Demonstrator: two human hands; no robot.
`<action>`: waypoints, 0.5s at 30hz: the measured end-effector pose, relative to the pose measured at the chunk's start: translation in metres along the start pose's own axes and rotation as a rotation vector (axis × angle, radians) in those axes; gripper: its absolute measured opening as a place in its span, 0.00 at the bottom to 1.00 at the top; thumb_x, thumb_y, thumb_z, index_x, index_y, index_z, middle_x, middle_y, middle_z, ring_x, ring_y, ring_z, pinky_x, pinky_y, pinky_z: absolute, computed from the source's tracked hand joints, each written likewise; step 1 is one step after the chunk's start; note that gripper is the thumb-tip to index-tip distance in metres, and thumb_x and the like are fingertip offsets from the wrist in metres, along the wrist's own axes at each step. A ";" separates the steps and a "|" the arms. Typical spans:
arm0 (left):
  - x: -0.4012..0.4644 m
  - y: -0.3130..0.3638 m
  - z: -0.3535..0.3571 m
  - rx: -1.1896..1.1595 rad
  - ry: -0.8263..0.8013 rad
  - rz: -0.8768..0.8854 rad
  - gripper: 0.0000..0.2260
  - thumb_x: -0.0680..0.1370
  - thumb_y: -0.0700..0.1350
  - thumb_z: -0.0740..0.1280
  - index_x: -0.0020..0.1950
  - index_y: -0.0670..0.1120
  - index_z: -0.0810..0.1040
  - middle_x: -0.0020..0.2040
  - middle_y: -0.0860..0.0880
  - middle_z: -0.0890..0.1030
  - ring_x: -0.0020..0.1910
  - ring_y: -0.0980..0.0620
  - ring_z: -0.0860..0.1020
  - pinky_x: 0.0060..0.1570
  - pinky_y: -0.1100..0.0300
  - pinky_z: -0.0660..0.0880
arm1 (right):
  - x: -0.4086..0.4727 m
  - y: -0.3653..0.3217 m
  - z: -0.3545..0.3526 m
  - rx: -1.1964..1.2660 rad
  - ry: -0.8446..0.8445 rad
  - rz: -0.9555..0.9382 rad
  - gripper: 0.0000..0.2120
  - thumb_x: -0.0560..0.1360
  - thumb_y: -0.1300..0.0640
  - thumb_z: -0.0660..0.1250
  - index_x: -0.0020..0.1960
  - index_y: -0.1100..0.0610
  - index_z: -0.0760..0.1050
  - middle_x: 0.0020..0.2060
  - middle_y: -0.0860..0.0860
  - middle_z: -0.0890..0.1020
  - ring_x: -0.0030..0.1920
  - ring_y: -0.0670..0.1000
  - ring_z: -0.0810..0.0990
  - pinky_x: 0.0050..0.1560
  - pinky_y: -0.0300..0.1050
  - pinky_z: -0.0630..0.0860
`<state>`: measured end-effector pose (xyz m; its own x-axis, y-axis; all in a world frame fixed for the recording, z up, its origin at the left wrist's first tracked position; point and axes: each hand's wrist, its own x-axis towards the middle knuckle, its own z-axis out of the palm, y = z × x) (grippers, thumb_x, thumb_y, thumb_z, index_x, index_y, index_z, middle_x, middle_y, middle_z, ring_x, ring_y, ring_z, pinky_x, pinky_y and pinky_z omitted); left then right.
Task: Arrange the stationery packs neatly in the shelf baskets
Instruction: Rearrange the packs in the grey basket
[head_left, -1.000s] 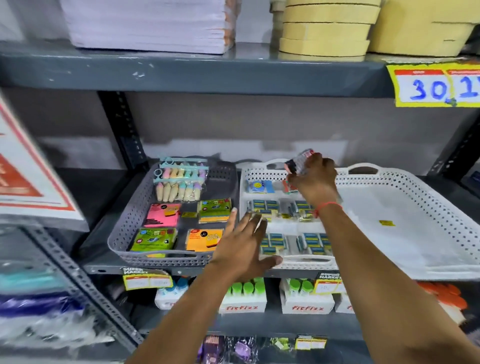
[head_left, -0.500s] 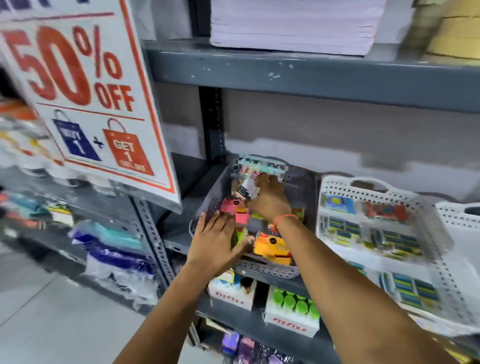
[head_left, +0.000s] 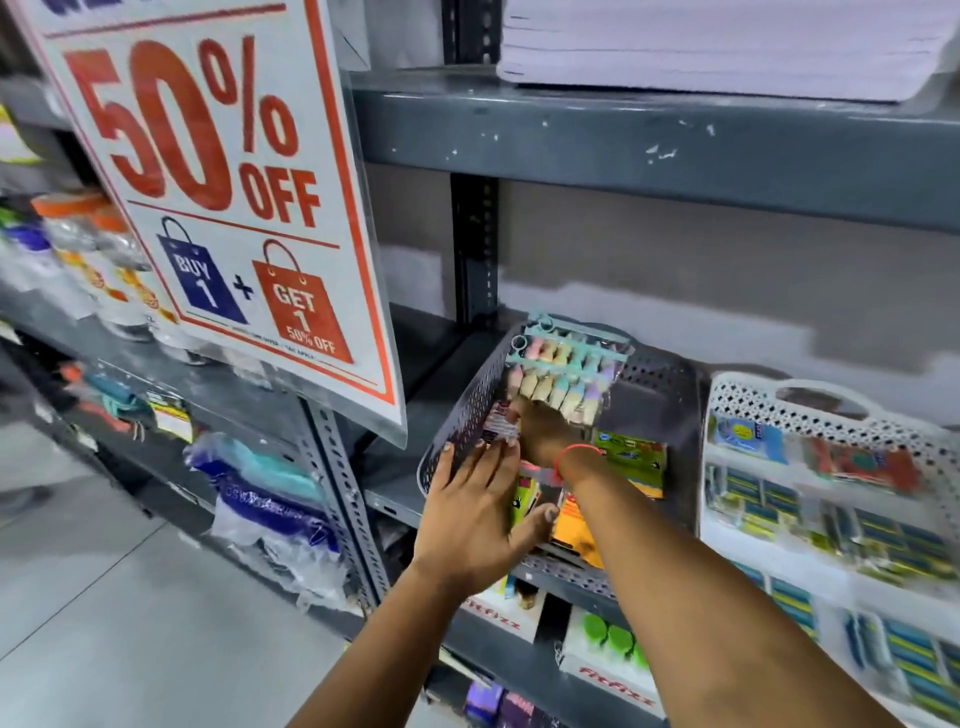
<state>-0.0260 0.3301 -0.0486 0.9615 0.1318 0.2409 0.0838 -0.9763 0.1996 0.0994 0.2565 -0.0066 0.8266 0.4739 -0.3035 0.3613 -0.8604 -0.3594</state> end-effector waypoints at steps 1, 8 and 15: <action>0.000 0.000 0.000 -0.009 0.002 -0.004 0.41 0.70 0.70 0.38 0.77 0.49 0.52 0.77 0.48 0.60 0.76 0.53 0.55 0.73 0.54 0.37 | 0.002 0.001 0.003 0.033 0.028 -0.014 0.21 0.79 0.63 0.58 0.71 0.61 0.62 0.68 0.59 0.70 0.69 0.60 0.68 0.66 0.48 0.66; 0.000 0.001 0.002 -0.008 0.008 -0.012 0.40 0.71 0.69 0.37 0.77 0.49 0.53 0.77 0.49 0.60 0.76 0.53 0.55 0.73 0.54 0.37 | 0.034 0.009 0.028 0.447 0.237 0.116 0.23 0.71 0.54 0.67 0.65 0.60 0.70 0.63 0.59 0.75 0.65 0.57 0.72 0.63 0.45 0.69; -0.001 0.003 0.001 0.004 0.034 -0.010 0.40 0.71 0.69 0.37 0.76 0.48 0.59 0.76 0.48 0.64 0.75 0.52 0.59 0.72 0.56 0.37 | 0.033 -0.007 0.033 1.137 0.173 0.260 0.17 0.73 0.67 0.59 0.61 0.58 0.65 0.41 0.58 0.73 0.34 0.51 0.73 0.25 0.41 0.70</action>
<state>-0.0264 0.3271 -0.0489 0.9513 0.1477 0.2707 0.0950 -0.9755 0.1982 0.1101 0.2844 -0.0433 0.8980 0.2016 -0.3911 -0.3464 -0.2242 -0.9109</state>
